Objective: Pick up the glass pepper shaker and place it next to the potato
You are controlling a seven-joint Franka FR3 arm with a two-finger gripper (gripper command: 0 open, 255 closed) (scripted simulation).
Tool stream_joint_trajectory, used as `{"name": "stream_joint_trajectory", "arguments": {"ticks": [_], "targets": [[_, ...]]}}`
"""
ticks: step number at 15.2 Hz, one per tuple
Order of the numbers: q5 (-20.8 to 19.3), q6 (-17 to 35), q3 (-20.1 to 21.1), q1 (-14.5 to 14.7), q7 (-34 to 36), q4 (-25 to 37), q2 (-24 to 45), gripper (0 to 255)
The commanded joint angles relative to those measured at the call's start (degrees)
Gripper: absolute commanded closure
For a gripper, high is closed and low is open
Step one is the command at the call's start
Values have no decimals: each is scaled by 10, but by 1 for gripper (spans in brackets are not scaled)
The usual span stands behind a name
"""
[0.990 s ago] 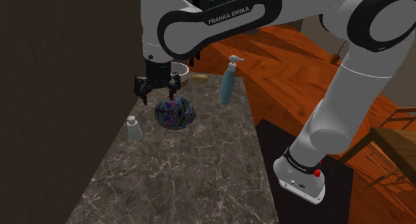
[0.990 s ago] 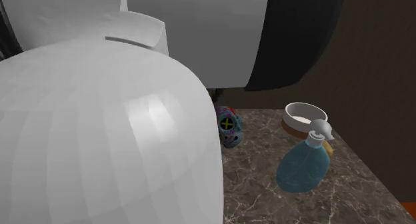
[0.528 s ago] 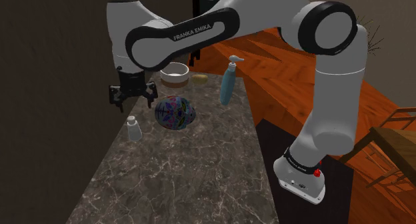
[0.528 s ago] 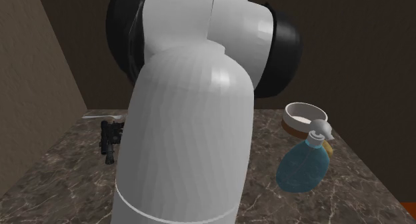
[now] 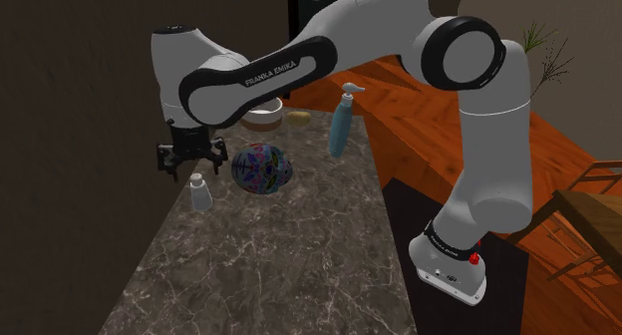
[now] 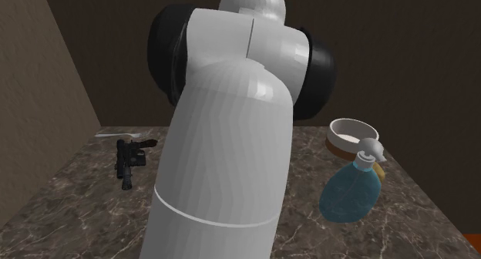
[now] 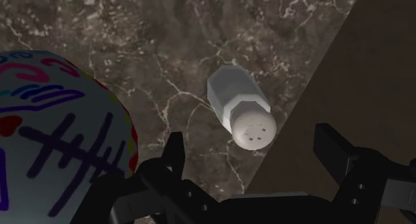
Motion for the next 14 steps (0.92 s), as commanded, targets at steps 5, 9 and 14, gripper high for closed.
{"name": "stream_joint_trajectory", "arguments": {"ticks": [5, 9, 14], "targets": [[-3, 9, -1, 2, 2, -4, 6, 0], [-3, 9, -1, 2, 2, -4, 6, 255], [-3, 9, -1, 2, 2, -4, 6, 255]]}}
